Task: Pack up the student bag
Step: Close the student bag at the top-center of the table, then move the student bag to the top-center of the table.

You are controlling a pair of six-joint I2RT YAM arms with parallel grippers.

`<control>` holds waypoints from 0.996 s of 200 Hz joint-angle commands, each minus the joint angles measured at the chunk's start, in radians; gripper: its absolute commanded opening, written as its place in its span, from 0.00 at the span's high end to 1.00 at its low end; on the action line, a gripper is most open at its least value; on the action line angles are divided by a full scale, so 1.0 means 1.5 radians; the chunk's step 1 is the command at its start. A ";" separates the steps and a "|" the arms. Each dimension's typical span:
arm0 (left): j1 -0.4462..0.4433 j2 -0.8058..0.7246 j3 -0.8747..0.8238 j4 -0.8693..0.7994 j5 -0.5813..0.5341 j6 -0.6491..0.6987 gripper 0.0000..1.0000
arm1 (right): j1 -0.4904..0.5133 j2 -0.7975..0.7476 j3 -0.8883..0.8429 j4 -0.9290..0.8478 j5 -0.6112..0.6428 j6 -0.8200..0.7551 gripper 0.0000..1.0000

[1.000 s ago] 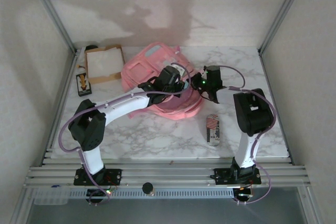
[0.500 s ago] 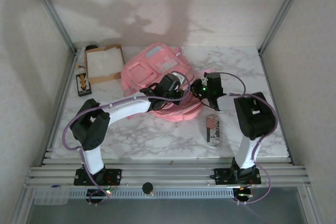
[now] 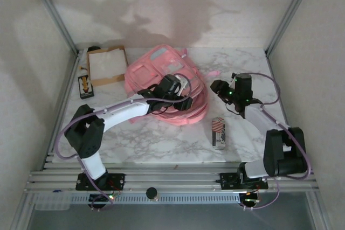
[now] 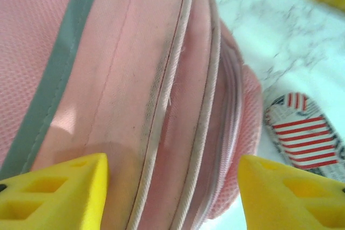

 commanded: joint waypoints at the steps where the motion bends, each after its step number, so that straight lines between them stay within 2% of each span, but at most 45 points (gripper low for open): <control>1: 0.014 -0.019 0.037 0.047 -0.016 -0.078 0.36 | 0.005 0.065 0.031 -0.058 -0.007 -0.047 0.52; 19: 0.014 0.047 0.116 0.023 -0.037 -0.111 0.35 | 0.015 0.093 0.035 -0.046 0.023 -0.062 0.51; 31: 0.013 0.082 0.154 0.011 -0.045 -0.120 0.34 | 0.015 0.124 0.048 -0.047 0.012 -0.069 0.51; 51: 0.013 0.118 0.175 0.025 -0.056 -0.134 0.36 | 0.020 0.173 0.068 -0.028 -0.030 -0.081 0.59; 61: 0.012 0.137 0.185 0.030 -0.043 -0.134 0.36 | 0.020 0.176 0.070 -0.019 -0.035 -0.081 0.69; 84: 0.013 0.185 0.227 -0.013 -0.056 -0.132 0.45 | 0.009 0.169 0.070 0.017 -0.060 -0.071 0.78; 103: 0.011 0.204 0.233 -0.023 -0.057 -0.132 0.53 | 0.000 0.147 0.060 0.046 -0.081 -0.052 0.94; 116: 0.008 0.212 0.232 -0.033 -0.060 -0.124 0.58 | -0.006 0.131 0.062 0.044 -0.089 -0.048 1.00; 130: 0.004 0.217 0.232 -0.055 -0.082 -0.114 0.63 | -0.018 0.110 0.057 0.051 -0.111 -0.041 1.00; 163: -0.014 0.254 0.235 -0.112 -0.122 -0.084 0.67 | -0.057 0.055 0.061 0.050 -0.154 -0.035 1.00; 185: -0.016 0.281 0.254 -0.161 -0.181 -0.088 0.73 | -0.067 0.031 0.069 0.009 -0.133 -0.060 1.00; 199: -0.018 0.262 0.268 -0.158 -0.166 -0.089 0.72 | -0.072 0.029 0.054 0.002 -0.120 -0.073 1.00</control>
